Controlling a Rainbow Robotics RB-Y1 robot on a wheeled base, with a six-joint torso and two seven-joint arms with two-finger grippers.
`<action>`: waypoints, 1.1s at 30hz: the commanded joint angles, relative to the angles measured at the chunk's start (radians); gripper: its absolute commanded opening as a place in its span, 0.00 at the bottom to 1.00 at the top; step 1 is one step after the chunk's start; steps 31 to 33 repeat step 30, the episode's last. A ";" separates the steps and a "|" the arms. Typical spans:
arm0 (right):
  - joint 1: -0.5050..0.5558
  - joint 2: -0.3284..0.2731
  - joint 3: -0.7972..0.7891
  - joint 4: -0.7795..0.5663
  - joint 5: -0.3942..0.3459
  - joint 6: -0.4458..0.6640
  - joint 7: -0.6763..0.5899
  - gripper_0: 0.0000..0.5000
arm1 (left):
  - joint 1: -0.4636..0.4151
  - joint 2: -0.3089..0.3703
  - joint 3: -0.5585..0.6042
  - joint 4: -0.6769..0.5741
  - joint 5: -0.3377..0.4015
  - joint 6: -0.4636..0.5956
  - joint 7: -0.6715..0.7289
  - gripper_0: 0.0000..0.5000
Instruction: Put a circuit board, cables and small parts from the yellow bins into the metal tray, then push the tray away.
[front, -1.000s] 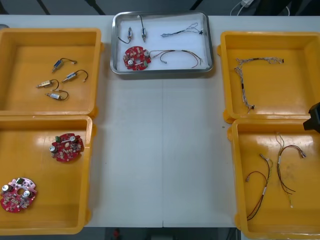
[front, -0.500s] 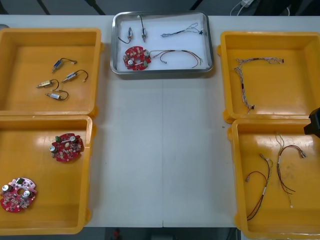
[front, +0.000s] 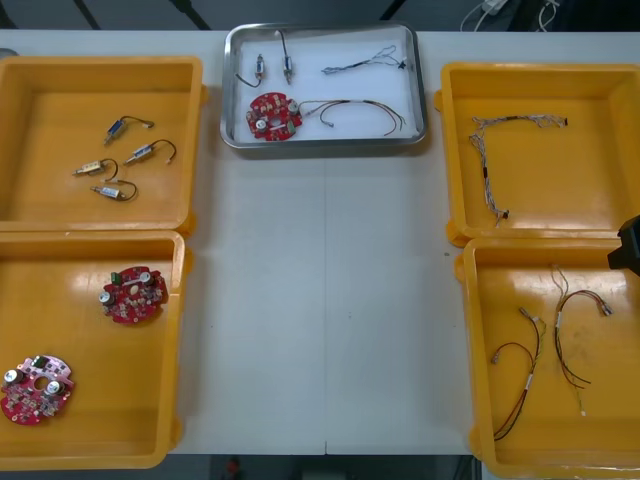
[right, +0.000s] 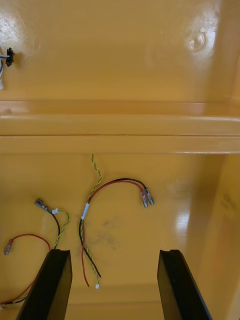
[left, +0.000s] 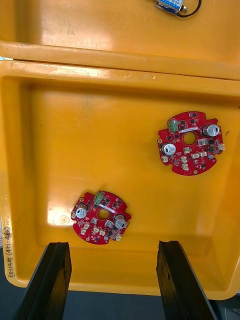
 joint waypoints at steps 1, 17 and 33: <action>0.012 -0.014 -0.033 -0.003 0.006 -0.008 -0.011 1.00 | 0.019 0.018 0.027 -0.023 0.005 -0.007 -0.012 1.00; 0.012 -0.014 -0.033 -0.003 0.006 -0.008 -0.011 1.00 | 0.019 0.018 0.027 -0.023 0.005 -0.007 -0.012 1.00; 0.012 -0.014 -0.033 -0.003 0.006 -0.008 -0.011 1.00 | 0.019 0.018 0.027 -0.023 0.005 -0.007 -0.012 1.00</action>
